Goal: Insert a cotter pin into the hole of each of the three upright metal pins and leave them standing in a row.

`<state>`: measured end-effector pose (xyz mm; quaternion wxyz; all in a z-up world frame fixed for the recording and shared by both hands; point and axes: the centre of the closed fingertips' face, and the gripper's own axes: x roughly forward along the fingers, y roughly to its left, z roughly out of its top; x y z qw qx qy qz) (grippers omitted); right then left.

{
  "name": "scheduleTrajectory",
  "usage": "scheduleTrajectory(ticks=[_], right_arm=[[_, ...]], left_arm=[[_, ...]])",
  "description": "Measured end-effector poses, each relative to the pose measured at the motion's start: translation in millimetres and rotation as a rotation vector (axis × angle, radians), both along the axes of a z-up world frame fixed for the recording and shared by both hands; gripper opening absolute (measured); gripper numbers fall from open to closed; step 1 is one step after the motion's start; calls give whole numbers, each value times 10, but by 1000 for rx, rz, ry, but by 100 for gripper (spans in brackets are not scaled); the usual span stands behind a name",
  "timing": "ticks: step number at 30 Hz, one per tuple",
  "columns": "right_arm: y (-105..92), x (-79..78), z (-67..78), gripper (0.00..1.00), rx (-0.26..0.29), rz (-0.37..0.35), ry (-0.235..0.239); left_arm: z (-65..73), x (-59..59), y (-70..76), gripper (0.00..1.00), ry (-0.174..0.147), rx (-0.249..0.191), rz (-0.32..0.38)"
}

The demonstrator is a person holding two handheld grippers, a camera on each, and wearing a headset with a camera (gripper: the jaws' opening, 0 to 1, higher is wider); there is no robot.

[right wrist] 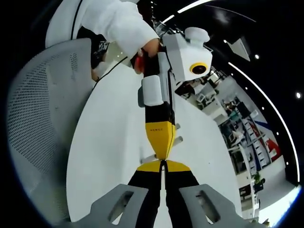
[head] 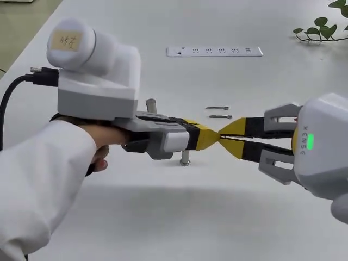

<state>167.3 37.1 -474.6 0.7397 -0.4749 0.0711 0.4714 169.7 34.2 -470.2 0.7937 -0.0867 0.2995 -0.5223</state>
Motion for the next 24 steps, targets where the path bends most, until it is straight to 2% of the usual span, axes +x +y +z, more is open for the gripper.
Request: scheduleTrajectory(ticks=[1, 3, 7, 12, 15, 17, 18, 21, 24], right_arm=[[-5, -1, 4, 0, 2, 1, 0], [-12, 13, 21, 0, 12, -7, -3], [-24, 18, 32, 0, 21, -3, -8], [-20, 11, 20, 0, 20, 4, -12], [-16, 6, 8, 0, 25, 4, -5], [-8, 11, 9, 5, 30, 11, -15], [-5, 12, -1, 8, 34, 12, -7], [-28, 13, -29, 8, 51, 0, 17], [-64, 17, -67, 9, 80, -25, 66]], left_arm=[[6, 0, -3, 0, -18, 11, -5], [21, 11, -8, 0, -24, 11, 1], [27, 26, -9, 0, -15, 4, 8], [14, 25, -5, 0, -16, 16, 6], [5, 27, 1, 0, 2, 10, 13], [16, 20, -4, 0, 2, 3, 10], [15, 24, 1, 0, -8, 7, 8], [5, 22, 15, 0, -9, 14, 7], [-5, 12, 33, 0, -24, 27, 2]])
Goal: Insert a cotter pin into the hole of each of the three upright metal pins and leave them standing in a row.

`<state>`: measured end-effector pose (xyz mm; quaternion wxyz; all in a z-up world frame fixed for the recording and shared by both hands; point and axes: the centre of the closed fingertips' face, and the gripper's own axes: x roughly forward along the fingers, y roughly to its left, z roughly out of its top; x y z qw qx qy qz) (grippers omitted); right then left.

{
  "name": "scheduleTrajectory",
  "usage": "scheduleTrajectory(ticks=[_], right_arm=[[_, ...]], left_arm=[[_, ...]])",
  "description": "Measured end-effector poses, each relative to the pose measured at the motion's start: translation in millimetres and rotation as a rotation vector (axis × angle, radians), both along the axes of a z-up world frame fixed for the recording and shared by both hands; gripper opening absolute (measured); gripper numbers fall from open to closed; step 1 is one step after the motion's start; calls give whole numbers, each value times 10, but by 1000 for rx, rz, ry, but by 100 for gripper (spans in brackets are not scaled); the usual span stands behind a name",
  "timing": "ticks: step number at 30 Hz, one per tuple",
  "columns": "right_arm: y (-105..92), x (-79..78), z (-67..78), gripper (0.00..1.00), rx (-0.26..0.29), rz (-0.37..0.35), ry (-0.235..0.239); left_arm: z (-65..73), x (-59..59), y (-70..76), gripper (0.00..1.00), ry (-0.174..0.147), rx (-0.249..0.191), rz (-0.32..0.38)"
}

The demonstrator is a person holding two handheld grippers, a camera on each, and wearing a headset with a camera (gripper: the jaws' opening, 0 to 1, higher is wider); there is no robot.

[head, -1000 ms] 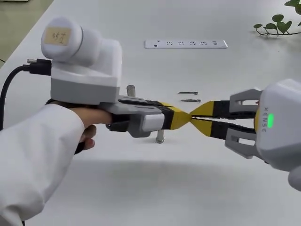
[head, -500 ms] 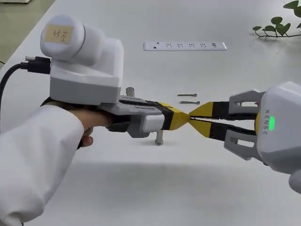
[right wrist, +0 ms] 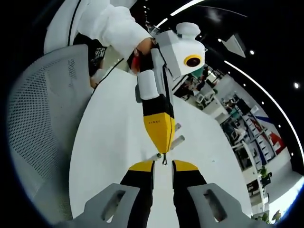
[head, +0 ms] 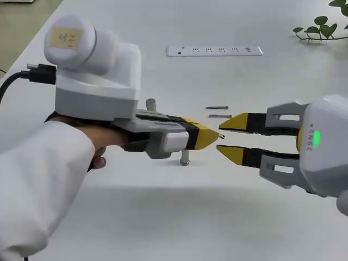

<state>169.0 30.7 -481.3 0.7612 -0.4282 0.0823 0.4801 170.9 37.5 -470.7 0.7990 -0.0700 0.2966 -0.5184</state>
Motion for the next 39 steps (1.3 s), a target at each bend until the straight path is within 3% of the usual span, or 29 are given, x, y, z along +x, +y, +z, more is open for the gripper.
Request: scheduleTrajectory(ticks=[1, 4, 5, 7, 9, 12, 13, 16, 18, 21, 24, 25, 30, 39], right_arm=[[-13, -24, -39, 10, 24, -11, 50], [-54, -9, -57, 11, 86, -47, 125], [-82, 18, -38, 11, 102, -61, 130], [-109, 34, -43, 11, 126, -72, 160], [-99, 25, -19, 13, 190, -84, 229], [-96, -61, -46, 15, 237, -61, 383], [-94, -76, -49, 14, 241, -53, 403], [-42, -234, 2, 12, 341, 22, 632], [-52, -248, 25, 15, 369, 38, 716], [-65, -208, 48, 13, 395, 40, 792], [-32, -142, 96, 11, 407, 58, 807], [0, -203, 121, 10, 405, 86, 837], [61, -328, 121, 8, 341, 190, 873], [169, -339, 122, 5, 332, 232, 896]], left_arm=[[3, 1, 15, 0, -28, 20, -3], [36, -84, 14, 0, -98, 63, -48], [29, -105, 22, 0, -119, 84, -63], [30, -123, 22, 0, -136, 96, -77], [39, -135, 22, 0, -146, 96, -85], [50, -159, 26, 0, -172, 100, -112], [53, -163, 26, 0, -174, 100, -114], [101, -209, 27, 0, -231, 112, -157], [135, -231, 24, 0, -272, 115, -184], [168, -260, 35, 0, -287, 113, -198], [166, -266, 49, 0, -299, 118, -206], [167, -278, 53, 0, -309, 117, -213], [164, -322, 53, 0, -335, 126, -247], [177, -397, 5, 0, -346, 120, -276]])
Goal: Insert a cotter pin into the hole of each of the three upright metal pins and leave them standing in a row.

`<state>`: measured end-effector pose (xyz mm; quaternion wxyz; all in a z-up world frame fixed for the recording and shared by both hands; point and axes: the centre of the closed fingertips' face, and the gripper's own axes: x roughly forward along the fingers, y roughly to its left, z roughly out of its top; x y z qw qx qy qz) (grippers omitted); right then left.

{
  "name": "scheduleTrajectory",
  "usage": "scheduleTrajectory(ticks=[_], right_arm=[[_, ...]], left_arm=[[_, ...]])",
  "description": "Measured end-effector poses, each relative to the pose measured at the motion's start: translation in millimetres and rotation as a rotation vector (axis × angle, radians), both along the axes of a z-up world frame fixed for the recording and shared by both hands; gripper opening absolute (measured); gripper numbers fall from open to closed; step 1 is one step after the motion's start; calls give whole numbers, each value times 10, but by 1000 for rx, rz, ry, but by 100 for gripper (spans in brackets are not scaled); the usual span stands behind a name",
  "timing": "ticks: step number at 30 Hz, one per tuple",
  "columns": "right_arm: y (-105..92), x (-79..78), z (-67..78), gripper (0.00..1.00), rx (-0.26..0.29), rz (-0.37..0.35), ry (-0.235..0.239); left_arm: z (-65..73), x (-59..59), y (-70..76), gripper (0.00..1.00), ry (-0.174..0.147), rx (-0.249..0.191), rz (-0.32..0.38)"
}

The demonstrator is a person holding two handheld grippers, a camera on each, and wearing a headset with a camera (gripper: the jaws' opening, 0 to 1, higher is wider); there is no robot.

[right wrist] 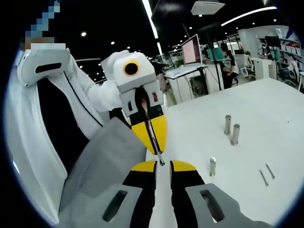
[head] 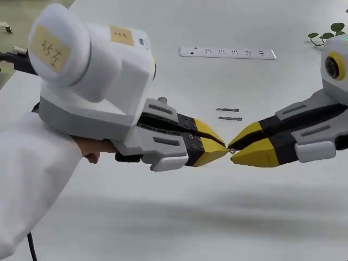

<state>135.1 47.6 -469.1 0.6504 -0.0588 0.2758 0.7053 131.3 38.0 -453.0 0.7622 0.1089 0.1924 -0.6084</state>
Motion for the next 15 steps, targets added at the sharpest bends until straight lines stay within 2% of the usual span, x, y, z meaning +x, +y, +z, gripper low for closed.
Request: scheduleTrajectory(ticks=[4, 15], right_arm=[[46, -48, -7, 0, -8, 39, -9], [44, -109, -17, 0, -39, 82, -23]], left_arm=[[11, -17, -4, 0, -7, -3, -12], [4, -45, 24, 0, -22, -1, -30]])
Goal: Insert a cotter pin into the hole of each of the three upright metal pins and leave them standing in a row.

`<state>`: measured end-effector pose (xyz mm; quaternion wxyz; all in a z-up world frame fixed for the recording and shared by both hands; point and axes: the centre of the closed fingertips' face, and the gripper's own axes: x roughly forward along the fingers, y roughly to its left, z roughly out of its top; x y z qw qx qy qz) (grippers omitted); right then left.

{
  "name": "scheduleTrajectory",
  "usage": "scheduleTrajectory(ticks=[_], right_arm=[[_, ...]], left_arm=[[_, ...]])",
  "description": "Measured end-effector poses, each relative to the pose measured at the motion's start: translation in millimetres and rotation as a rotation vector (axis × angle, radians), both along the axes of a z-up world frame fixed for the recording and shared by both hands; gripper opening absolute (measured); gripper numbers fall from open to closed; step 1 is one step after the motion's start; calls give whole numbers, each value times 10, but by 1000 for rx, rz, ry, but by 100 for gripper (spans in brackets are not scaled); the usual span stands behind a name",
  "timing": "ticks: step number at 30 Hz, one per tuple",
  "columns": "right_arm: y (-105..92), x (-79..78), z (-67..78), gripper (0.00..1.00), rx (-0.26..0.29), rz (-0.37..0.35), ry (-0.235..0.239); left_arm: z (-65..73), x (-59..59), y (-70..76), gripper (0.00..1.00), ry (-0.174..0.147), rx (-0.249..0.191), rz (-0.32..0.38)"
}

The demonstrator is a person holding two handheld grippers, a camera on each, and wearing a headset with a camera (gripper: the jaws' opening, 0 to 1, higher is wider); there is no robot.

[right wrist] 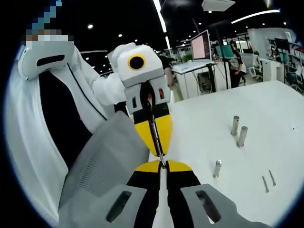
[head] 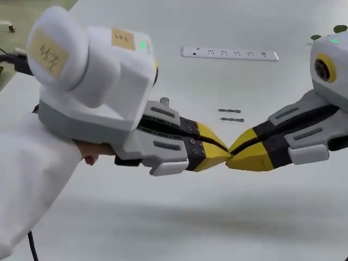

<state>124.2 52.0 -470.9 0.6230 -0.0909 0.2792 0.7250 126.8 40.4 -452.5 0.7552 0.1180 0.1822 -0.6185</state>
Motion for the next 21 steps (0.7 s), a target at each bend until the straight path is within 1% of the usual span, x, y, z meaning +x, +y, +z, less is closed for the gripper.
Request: scheduleTrajectory(ticks=[1, 2, 4, 5, 8, 10, 13, 17, 18, 19, 21], right_arm=[[-3, 1, 0, 0, -2, 0, -3], [-5, 8, 3, 0, -3, -3, -7], [-3, -1, 25, 0, 0, 3, -20], [-2, 0, 29, 0, -2, 4, -26], [7, -5, 41, 0, -3, 3, -40], [13, 4, 43, 0, -7, 0, -47], [17, 29, 41, 0, -13, -3, -67], [21, 58, 36, 0, -24, -11, -93], [22, 77, 37, 0, -23, -19, -101], [18, 87, 36, 0, -23, -22, -104], [18, 107, 36, 0, -19, -17, -137]], left_arm=[[-9, 0, 5, 0, -2, 3, -2], [-33, 7, 26, 0, -7, 17, -1], [-54, 14, 44, 0, 0, 21, 2], [-50, 13, 46, 0, 2, 16, 2], [-36, 24, 57, 0, -7, 12, 3], [-35, 37, 66, 0, -5, 10, 7], [-38, 60, 77, 0, -9, 13, 12], [-51, 88, 86, 0, -4, 12, 22], [-53, 103, 89, 0, -14, 14, 24], [-54, 107, 89, 0, -15, 12, 24], [-58, 123, 87, 0, -13, 9, 28]])
